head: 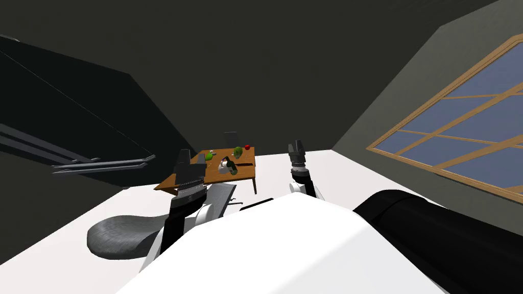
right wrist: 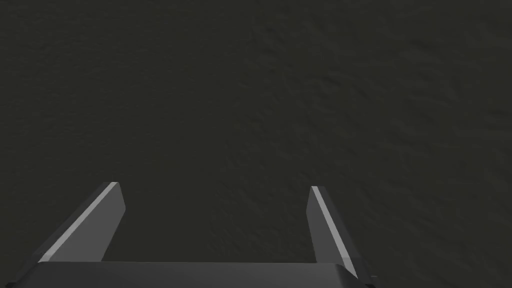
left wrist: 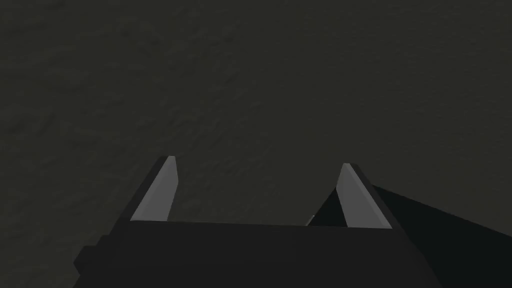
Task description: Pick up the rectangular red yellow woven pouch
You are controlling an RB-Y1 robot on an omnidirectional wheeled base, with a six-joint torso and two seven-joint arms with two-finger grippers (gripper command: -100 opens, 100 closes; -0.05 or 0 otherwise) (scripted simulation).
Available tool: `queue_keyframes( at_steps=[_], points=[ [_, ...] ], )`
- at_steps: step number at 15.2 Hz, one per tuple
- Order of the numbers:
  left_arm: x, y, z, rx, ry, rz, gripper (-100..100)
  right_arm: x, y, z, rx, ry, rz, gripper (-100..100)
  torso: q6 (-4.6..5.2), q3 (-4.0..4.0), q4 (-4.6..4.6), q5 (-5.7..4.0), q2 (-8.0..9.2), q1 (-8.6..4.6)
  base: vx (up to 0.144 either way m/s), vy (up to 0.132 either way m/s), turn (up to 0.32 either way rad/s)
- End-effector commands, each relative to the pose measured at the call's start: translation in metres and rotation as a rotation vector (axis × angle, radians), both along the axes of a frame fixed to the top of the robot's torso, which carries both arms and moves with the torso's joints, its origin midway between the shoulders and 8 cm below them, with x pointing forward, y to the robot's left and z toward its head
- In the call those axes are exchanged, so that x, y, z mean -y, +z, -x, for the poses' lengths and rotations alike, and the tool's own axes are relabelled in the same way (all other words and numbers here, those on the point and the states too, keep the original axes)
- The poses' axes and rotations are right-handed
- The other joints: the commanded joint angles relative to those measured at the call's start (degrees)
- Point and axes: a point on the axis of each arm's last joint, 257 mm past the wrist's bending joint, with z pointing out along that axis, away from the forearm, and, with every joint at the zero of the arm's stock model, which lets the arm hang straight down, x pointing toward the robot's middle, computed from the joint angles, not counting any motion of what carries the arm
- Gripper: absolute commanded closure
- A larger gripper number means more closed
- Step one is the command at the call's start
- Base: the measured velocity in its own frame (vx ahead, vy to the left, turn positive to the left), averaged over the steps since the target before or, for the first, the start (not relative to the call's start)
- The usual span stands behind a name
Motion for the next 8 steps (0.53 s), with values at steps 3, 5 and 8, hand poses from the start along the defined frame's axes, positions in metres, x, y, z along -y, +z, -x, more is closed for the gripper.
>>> queue_keyframes(
  at_steps=[3, 5, 8],
  points=[
    [-0.006, -0.022, -0.015, -0.088, -0.003, -0.043, -100, 0.0, 0.0, 0.0, 0.0, 0.0, 0.0, 0, 0.01, -0.02, -0.01, -0.02, -0.03, -0.11, 0.01, -0.043, -0.074],
    [-0.015, -0.039, -0.026, -0.157, 0.008, -0.054, -100, 0.0, 0.0, 0.0, 0.0, 0.0, 0.0, 0, 0.02, -0.04, -0.02, -0.05, -0.07, -0.28, 0.024, -0.088, -0.083],
    [-0.028, -0.061, -0.038, -0.238, 0.026, -0.06, -100, 0.0, 0.0, 0.0, 0.0, 0.0, 0.0, 0, 0.01, -0.09, -0.04, -0.08, -0.16, -0.36, 0.037, -0.088, -0.08]
  ],
)
